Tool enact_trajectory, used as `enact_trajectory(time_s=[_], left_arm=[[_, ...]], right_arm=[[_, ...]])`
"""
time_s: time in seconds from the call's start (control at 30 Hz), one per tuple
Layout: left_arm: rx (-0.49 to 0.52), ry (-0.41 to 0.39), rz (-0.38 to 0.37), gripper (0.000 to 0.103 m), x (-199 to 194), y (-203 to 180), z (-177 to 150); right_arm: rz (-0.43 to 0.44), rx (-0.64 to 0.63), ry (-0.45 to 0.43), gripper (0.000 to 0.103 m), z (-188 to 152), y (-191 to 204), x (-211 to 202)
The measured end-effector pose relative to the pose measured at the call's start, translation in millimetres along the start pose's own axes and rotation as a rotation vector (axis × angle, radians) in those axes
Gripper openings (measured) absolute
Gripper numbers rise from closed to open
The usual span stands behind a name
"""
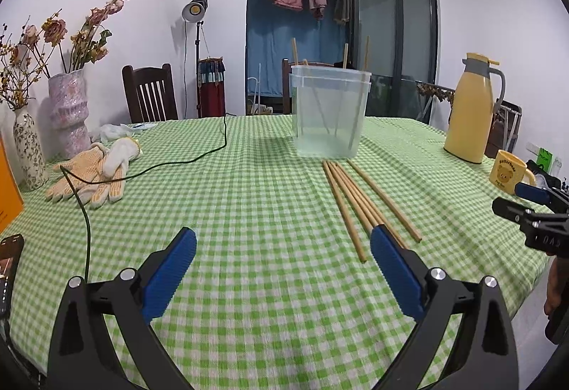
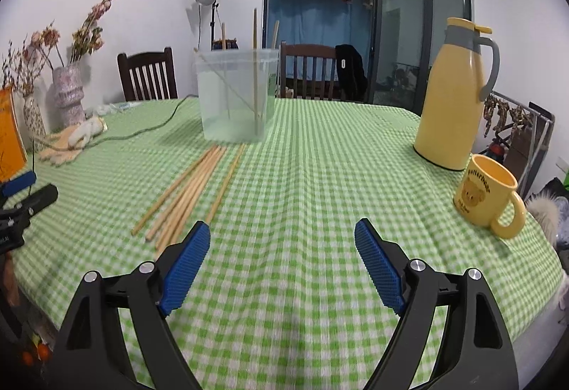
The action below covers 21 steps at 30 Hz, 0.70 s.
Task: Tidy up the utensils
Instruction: 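Withdraw both open tools from the container back toward the stick pile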
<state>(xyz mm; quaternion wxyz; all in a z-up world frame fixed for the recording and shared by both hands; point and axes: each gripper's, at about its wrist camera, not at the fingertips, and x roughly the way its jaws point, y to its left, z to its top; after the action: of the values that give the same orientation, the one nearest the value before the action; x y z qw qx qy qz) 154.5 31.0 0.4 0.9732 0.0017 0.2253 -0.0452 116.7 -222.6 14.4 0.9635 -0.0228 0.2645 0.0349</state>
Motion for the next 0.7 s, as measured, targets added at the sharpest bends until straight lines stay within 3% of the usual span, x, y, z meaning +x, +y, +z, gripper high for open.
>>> enact_trajectory(time_s=[0.7], left_arm=[[0.012,0.03,0.018,0.095,23.1,-6.4,10.0]], right_arm=[[0.017,-0.006,0.035,0.08,-4.8,-3.7,20.5]])
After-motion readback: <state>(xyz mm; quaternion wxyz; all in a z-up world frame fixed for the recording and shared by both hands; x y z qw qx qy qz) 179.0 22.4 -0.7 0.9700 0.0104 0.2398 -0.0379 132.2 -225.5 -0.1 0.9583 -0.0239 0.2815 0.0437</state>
